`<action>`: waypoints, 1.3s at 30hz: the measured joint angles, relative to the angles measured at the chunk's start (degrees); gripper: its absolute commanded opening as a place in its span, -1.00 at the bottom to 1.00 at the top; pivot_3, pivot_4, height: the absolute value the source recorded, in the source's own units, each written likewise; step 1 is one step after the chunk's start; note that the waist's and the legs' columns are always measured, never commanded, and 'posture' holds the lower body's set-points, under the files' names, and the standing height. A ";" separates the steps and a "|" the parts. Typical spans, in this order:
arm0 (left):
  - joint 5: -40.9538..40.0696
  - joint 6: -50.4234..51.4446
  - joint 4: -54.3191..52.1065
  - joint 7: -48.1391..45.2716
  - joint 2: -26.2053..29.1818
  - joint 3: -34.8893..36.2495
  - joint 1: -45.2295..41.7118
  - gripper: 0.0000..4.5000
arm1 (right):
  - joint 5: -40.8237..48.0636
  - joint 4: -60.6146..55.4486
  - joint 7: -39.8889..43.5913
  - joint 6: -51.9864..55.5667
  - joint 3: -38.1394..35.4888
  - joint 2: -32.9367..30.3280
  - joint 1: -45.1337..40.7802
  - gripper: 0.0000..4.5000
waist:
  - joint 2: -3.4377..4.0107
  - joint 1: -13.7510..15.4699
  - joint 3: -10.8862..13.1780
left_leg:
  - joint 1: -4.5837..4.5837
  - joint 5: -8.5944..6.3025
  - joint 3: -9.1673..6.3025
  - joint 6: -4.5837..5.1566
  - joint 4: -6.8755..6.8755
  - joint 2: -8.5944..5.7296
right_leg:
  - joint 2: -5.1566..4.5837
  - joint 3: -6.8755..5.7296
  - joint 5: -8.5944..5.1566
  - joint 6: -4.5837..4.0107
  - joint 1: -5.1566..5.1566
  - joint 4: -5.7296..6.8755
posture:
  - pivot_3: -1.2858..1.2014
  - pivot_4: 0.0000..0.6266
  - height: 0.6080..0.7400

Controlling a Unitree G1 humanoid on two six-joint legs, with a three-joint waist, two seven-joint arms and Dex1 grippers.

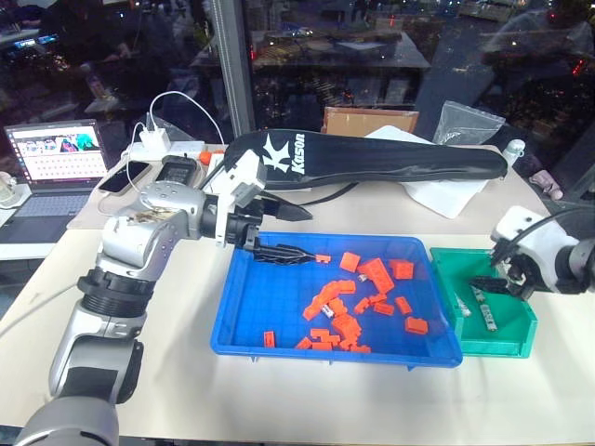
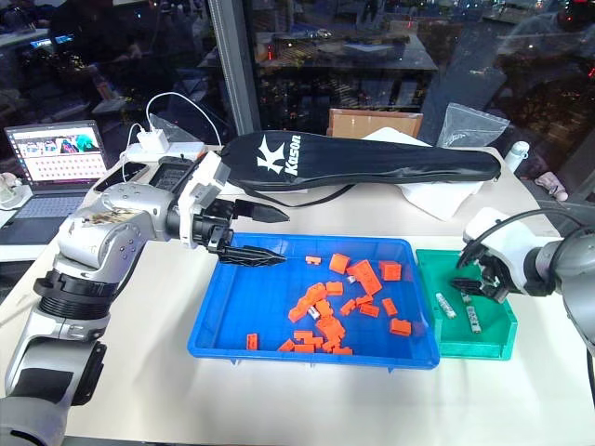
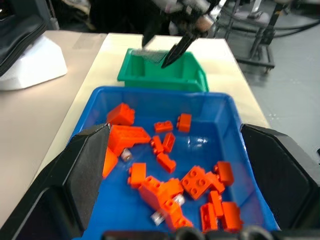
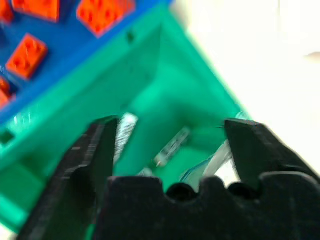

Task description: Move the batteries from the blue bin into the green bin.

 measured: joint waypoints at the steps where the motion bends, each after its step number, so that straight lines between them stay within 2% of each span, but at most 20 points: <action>1: 0.69 -0.70 0.15 -0.14 0.39 -0.39 0.10 1.00 | 1.01 -1.06 0.13 0.29 0.05 1.24 -2.05 0.97 | 0.00 -0.11 0.00 | 0.01 0.00 0.00 0.00 -0.02 0.00 | 0.01 0.00 0.00 0.00 0.01 0.01 | 0.03 -0.52 0.86; 5: 4.26 -3.77 2.06 -0.41 2.18 -1.68 1.13 1.00 | 5.43 -5.66 -0.09 3.66 3.10 9.08 -7.53 0.97 | -0.02 -0.37 0.01 | -0.01 0.00 -0.04 0.00 -0.02 0.01 | 0.02 -0.01 0.01 -0.01 0.02 0.02 | 0.03 -0.52 0.86; 9: 6.33 -4.86 2.08 -0.49 4.14 -2.13 3.01 1.00 | 3.31 -2.45 -7.48 6.35 10.38 19.45 -8.85 0.97 | -0.08 -0.23 0.01 | -0.12 0.00 -0.04 0.00 0.01 -0.01 | 0.00 -0.02 0.17 -0.29 -0.05 0.04 | 0.03 -0.52 0.86; 11: 6.36 -4.85 1.97 -0.48 4.59 -2.12 3.40 1.00 | 2.79 -0.46 -10.62 8.23 11.30 22.89 -8.82 0.97 | -0.06 0.23 0.01 | -0.21 0.00 -0.04 0.00 0.02 -0.02 | -0.01 -0.01 0.18 -0.31 -0.14 0.04 | 0.03 -0.52 0.86; 23: 6.14 -3.60 -0.58 0.27 6.04 -1.29 5.30 1.00 | 1.85 3.50 -17.25 13.70 13.40 28.61 -9.76 0.97 | -0.06 0.60 0.01 | -0.16 0.01 -0.04 0.01 0.01 -0.01 | 0.02 -0.04 0.18 -0.32 -0.12 0.08 | 0.03 -0.52 0.86; 26: 6.11 -3.54 -0.63 0.41 6.04 -1.28 5.35 1.00 | 1.41 5.75 -18.27 12.86 14.35 30.53 -9.38 0.67 | -0.06 0.59 0.01 | -0.16 0.00 -0.05 0.01 0.01 -0.01 | 0.02 -0.04 0.19 -0.32 -0.11 0.08 | 0.03 -0.52 0.86; 30: 6.09 -3.46 -0.71 0.45 6.04 -1.28 5.35 1.00 | 0.63 7.72 -19.34 11.37 15.51 30.77 -8.57 0.03 | -0.06 0.66 0.01 | -0.18 0.00 -0.05 0.01 0.01 -0.01 | 0.02 -0.04 0.18 -0.32 -0.12 0.07 | 0.03 -0.52 0.86; 33: 6.08 -3.47 -0.86 0.49 6.03 -1.29 5.35 1.00 | 0.86 7.21 -19.13 11.31 15.26 30.57 -8.58 -0.37 | -0.06 0.61 0.01 | -0.16 0.01 -0.05 0.01 0.00 -0.01 | 0.03 -0.04 0.18 -0.32 -0.12 0.08 | 0.03 -0.52 0.86; 39: 6.22 -3.85 -0.32 0.54 5.32 -1.31 5.21 1.00 | 3.80 -0.24 -13.94 11.66 14.32 23.71 -8.45 -0.37 | -0.06 0.71 0.01 | -0.17 0.00 -0.05 0.01 0.00 -0.01 | 0.02 -0.04 0.17 -0.30 -0.11 0.06 | 0.03 -0.52 0.86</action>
